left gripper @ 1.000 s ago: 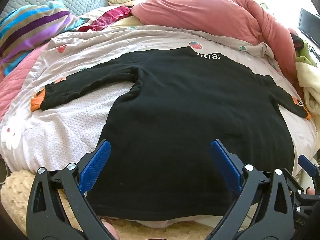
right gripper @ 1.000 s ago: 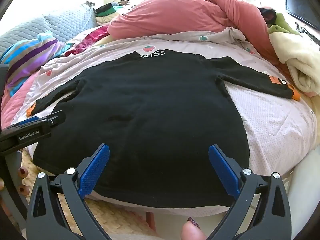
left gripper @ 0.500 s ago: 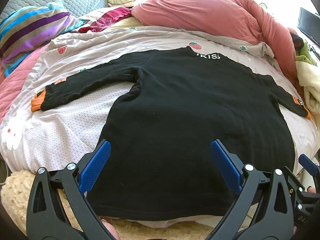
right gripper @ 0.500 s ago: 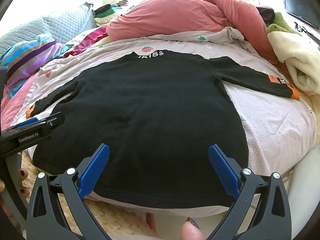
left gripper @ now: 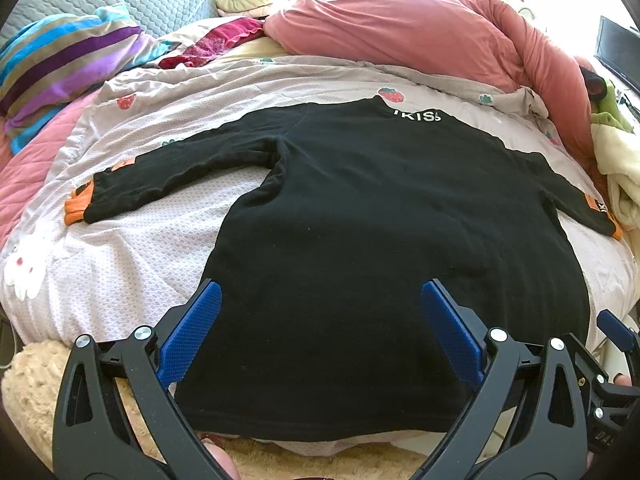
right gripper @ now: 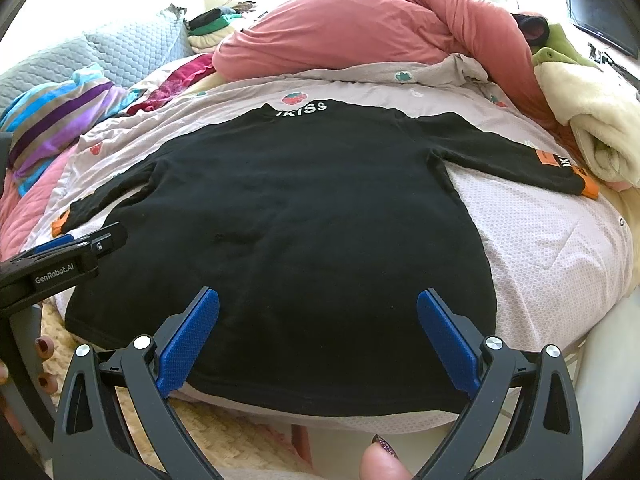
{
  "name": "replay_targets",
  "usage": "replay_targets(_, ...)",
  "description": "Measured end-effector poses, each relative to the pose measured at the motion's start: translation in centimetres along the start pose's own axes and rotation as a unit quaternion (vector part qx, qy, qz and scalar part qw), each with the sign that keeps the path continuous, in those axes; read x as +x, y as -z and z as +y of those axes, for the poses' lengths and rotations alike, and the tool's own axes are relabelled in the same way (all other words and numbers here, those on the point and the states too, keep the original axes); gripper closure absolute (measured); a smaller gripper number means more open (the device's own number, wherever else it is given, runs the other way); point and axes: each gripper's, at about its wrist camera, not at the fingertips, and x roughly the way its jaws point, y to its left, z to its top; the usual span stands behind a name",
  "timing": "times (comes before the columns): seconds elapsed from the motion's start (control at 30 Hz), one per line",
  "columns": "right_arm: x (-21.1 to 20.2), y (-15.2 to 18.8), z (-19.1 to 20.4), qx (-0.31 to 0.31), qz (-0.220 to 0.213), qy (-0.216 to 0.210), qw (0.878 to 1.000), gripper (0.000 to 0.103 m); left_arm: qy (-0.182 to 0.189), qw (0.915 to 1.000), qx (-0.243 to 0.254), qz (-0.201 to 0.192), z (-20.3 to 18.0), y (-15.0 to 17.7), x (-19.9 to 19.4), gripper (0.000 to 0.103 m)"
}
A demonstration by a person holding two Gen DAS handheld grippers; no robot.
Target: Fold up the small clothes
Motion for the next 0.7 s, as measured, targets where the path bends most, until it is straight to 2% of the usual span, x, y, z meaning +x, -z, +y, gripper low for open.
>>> replay_targets(0.7,-0.05,0.04,-0.17,0.002,0.002,-0.001,1.000,0.004,-0.001,1.0000,0.000,0.000,-0.08,0.15,-0.01,0.009)
